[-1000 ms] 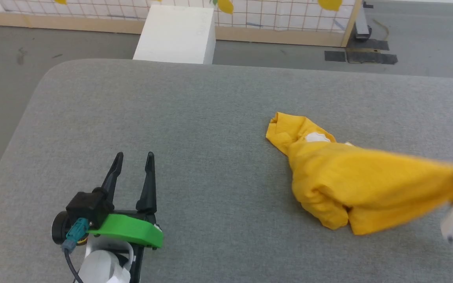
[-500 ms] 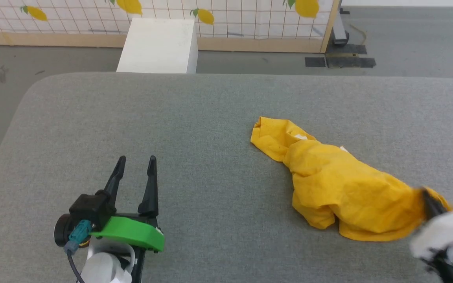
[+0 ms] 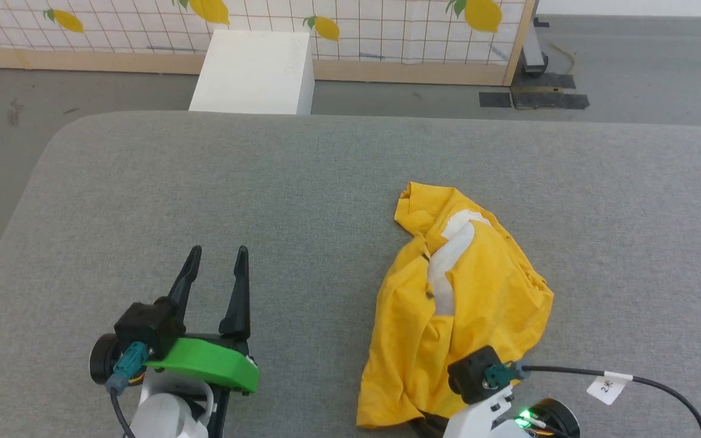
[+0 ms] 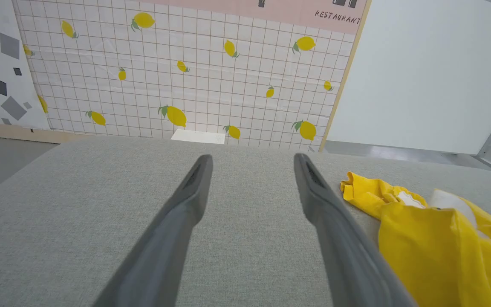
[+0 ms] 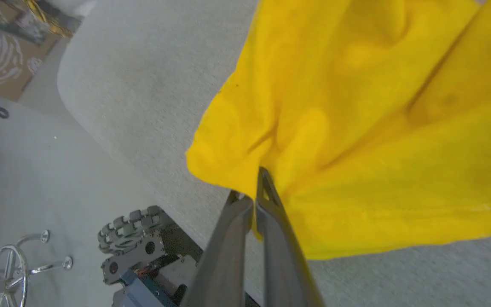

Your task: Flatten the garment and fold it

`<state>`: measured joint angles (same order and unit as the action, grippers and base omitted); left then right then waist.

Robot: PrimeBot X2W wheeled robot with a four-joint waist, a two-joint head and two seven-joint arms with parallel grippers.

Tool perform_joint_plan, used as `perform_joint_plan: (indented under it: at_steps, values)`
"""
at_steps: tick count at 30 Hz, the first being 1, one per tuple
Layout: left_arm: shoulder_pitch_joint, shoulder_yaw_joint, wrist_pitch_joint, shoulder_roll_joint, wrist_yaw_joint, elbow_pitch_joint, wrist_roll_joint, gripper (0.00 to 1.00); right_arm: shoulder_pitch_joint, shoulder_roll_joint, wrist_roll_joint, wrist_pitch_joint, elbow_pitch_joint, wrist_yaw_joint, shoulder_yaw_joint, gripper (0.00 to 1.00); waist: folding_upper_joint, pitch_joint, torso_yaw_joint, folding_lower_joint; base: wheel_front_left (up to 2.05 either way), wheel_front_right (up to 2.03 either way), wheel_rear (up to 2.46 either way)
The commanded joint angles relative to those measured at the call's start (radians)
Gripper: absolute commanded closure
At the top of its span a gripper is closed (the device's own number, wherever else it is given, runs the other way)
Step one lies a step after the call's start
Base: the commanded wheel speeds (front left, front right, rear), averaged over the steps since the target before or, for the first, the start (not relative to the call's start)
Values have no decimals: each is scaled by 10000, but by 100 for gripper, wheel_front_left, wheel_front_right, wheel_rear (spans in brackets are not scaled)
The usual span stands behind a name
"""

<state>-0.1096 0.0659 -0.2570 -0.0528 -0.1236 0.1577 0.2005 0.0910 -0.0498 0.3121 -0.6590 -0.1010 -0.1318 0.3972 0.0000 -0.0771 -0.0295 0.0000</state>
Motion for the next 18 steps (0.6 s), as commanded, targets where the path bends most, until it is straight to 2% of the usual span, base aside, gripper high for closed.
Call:
perform_joint_plan:
  at_steps: [1,6,9,15,18]
  values:
    - [-62,-20,-47,25,-54,-10,-79,0,68,-5,-194,-62,113,11,3,0,0,-60,-16,0,0,0,0]
    - [-96,-71,-47,26,-57,3,-74,0,-131,-5,-169,389,-283,11,-333,0,0,-108,44,0,0,0,0]
    - [-84,-57,-47,26,-58,38,-66,0,-319,-5,-1,1132,-1049,11,-763,0,0,-58,103,0,0,0,0]
    - [-140,71,-47,26,-61,100,-73,0,-450,-5,266,3031,-2320,11,-2779,0,0,84,292,0,0,0,0]
    - [-333,359,-47,26,-64,152,49,0,-522,-5,-79,3986,-2243,11,-3991,0,0,94,369,0,0,0,0]
